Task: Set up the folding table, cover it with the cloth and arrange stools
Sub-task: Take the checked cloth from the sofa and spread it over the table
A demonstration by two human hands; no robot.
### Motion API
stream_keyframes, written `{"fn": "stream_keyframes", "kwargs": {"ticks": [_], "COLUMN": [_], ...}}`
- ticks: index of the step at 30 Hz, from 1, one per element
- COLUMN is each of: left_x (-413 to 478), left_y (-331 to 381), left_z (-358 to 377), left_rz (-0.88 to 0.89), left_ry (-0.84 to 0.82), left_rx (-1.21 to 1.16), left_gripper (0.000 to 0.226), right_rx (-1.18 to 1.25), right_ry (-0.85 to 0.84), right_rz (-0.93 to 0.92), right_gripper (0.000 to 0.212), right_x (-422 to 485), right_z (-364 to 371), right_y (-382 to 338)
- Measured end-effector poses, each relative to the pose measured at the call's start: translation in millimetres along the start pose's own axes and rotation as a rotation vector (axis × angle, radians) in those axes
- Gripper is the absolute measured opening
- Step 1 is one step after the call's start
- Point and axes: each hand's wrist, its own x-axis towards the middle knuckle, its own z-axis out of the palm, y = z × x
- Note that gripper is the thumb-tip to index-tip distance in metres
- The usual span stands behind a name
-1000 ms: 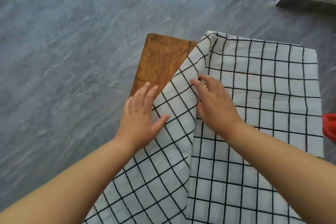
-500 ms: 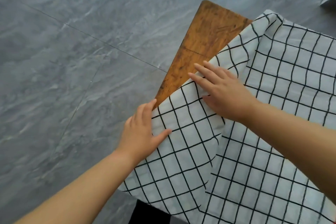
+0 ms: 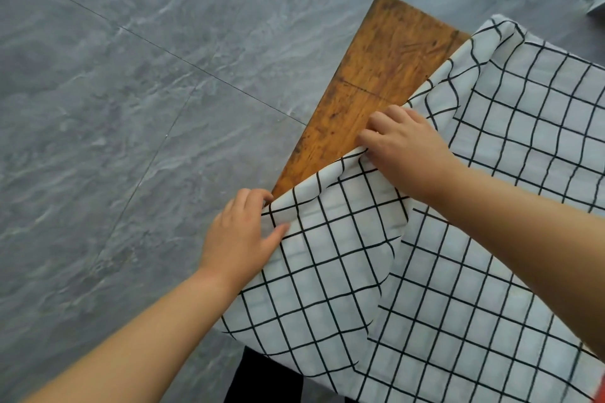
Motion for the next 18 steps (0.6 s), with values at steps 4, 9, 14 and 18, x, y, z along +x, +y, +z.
{"fn": "stream_keyframes", "kwargs": {"ticks": [4, 9, 14, 18], "left_x": [-1, 1, 8, -12], "left_y": [6, 15, 40, 57], "left_z": [-2, -23, -60, -55], "left_rz": [0.099, 0.213, 0.314, 0.439], "left_ry": [-0.001, 0.079, 0.236, 0.271], "left_rx": [0.029, 0.058, 0.155, 0.206], "left_gripper": [0.016, 0.019, 0.013, 0.008], "right_rx": [0.036, 0.068, 0.124, 0.128], "right_ry": [0.064, 0.214, 0.437, 0.439], "right_rz": [0.023, 0.059, 0.126, 0.128], "right_gripper": [0.016, 0.013, 0.013, 0.014], "right_x": [-13, -34, -44, -72], "right_z": [-2, -15, -45, -47], "right_y": [4, 13, 21, 23]}}
